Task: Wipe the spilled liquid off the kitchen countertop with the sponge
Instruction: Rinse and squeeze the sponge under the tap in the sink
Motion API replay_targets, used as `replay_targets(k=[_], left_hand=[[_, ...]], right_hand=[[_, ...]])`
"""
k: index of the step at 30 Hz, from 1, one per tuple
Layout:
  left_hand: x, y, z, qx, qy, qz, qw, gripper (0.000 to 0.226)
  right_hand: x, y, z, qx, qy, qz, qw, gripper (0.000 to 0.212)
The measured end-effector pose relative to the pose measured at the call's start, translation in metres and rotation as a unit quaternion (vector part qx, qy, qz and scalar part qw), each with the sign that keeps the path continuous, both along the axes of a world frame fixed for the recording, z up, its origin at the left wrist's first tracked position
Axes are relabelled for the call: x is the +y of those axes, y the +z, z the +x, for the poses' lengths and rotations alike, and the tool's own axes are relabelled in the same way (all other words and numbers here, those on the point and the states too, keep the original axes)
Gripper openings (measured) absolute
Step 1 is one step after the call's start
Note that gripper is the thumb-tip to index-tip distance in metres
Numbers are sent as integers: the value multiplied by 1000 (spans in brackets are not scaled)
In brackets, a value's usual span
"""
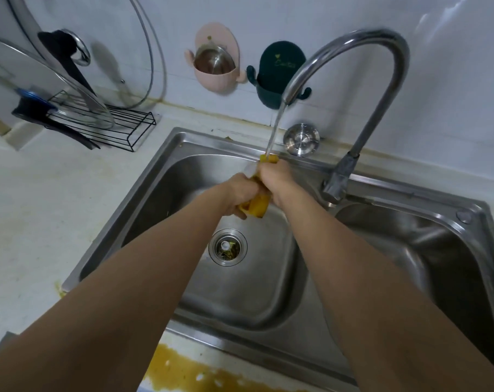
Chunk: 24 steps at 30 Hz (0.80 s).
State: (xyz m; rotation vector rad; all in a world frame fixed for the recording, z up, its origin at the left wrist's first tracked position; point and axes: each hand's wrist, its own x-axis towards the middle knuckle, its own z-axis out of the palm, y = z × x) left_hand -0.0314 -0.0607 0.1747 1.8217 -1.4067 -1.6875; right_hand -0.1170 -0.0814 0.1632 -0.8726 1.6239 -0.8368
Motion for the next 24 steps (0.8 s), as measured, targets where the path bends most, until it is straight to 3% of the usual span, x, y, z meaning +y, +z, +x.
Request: replay_targets(k=[3, 7, 10, 14, 16, 19, 21, 24], left_hand=[[-3, -2, 7, 17, -22, 49, 998, 28], [-4, -9, 10, 7, -79, 13, 997, 32], [-2, -11, 8, -15, -111, -14, 994, 36], [-3, -17, 4, -40, -128, -27, 991, 35], [-5, -19, 7, -18, -105, -12, 994, 29], [-9, -19, 12, 86, 38, 29, 995, 19], [-7, -19, 10, 151, 111, 45, 981, 14], [-5, -25, 3, 153, 104, 10, 983, 7]], right_hand=[[0, -8, 9, 80, 46, -2, 996, 20], [1, -16, 9, 145, 82, -6, 986, 24], [0, -20, 5, 153, 93, 7, 984, 17], [2, -19, -3, 131, 73, 58, 987, 28], [2, -17, -10, 115, 67, 62, 989, 25], [-3, -16, -12, 86, 37, -1, 996, 5], [-7, -16, -8, 85, 36, -26, 995, 16], [-8, -19, -3, 108, 51, -27, 992, 9]])
